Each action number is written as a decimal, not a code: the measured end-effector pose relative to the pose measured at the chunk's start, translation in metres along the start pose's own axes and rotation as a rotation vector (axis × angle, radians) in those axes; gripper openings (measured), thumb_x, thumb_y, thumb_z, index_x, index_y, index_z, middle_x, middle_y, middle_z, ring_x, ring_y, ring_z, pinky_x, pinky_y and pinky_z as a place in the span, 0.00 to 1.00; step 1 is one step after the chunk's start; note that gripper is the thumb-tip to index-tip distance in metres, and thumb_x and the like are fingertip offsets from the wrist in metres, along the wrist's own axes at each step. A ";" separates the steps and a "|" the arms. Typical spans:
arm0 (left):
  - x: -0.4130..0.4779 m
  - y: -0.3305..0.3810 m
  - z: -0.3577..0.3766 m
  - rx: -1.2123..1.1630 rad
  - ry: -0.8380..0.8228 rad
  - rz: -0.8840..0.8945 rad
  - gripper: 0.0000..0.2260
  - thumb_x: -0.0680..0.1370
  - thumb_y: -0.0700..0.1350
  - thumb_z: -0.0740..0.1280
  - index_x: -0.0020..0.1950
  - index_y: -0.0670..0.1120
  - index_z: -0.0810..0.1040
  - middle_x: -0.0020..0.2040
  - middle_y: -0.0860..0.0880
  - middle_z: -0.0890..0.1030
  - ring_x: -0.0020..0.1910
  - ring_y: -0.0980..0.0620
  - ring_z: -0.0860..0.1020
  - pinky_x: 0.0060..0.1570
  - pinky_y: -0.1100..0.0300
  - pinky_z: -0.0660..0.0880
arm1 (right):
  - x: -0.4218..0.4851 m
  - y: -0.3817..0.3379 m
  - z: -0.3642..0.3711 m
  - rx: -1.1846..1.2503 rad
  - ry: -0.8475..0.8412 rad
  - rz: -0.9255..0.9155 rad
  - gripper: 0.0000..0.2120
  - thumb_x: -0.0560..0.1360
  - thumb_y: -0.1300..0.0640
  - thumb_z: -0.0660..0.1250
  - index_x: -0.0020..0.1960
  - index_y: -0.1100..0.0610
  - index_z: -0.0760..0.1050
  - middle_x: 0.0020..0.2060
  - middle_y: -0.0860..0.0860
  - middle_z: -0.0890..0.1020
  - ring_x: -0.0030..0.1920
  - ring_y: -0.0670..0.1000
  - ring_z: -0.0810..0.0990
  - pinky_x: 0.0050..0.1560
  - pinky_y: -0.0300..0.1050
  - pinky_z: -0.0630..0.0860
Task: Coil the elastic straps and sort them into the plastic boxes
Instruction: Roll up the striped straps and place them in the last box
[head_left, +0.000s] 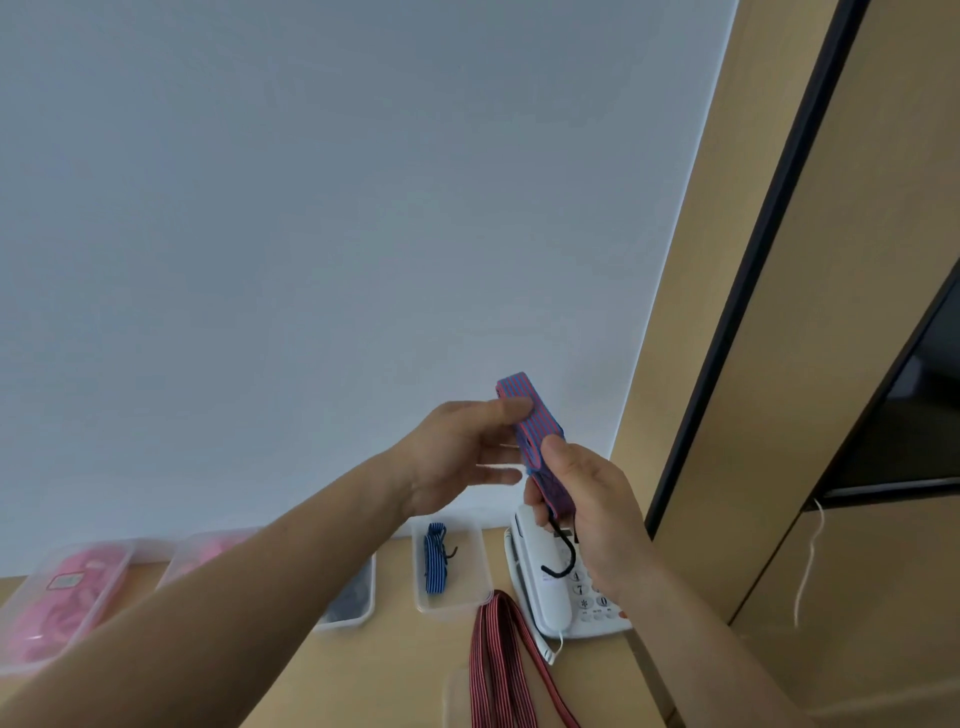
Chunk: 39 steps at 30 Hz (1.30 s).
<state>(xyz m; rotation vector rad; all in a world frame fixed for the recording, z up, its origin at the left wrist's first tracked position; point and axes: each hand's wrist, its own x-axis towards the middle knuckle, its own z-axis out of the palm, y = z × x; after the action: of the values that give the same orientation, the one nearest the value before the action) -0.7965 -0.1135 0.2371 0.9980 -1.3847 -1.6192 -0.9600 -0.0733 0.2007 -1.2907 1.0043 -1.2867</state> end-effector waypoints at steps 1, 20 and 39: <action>0.001 0.001 0.001 -0.019 0.016 0.035 0.11 0.78 0.49 0.68 0.52 0.43 0.83 0.50 0.42 0.84 0.51 0.44 0.81 0.66 0.39 0.71 | 0.000 0.000 0.000 0.022 -0.006 0.011 0.20 0.74 0.41 0.67 0.42 0.60 0.78 0.33 0.55 0.82 0.28 0.50 0.76 0.28 0.37 0.70; -0.004 -0.022 0.009 0.985 0.194 0.900 0.24 0.74 0.37 0.72 0.68 0.48 0.71 0.69 0.49 0.76 0.69 0.51 0.74 0.64 0.57 0.73 | 0.007 -0.006 -0.004 0.401 -0.029 0.207 0.20 0.80 0.48 0.59 0.48 0.59 0.85 0.48 0.64 0.85 0.38 0.54 0.81 0.35 0.43 0.70; -0.012 -0.030 -0.028 0.048 0.071 0.153 0.12 0.84 0.43 0.60 0.65 0.43 0.76 0.51 0.41 0.85 0.50 0.42 0.84 0.42 0.58 0.80 | 0.028 0.017 0.033 -0.577 0.270 -0.276 0.18 0.78 0.45 0.65 0.68 0.44 0.75 0.39 0.50 0.82 0.38 0.51 0.77 0.45 0.49 0.74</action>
<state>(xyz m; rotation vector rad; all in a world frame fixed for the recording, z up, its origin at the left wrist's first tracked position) -0.7681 -0.1097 0.2059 0.9440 -1.4219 -1.4320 -0.9230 -0.0996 0.1904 -1.7688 1.5035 -1.4643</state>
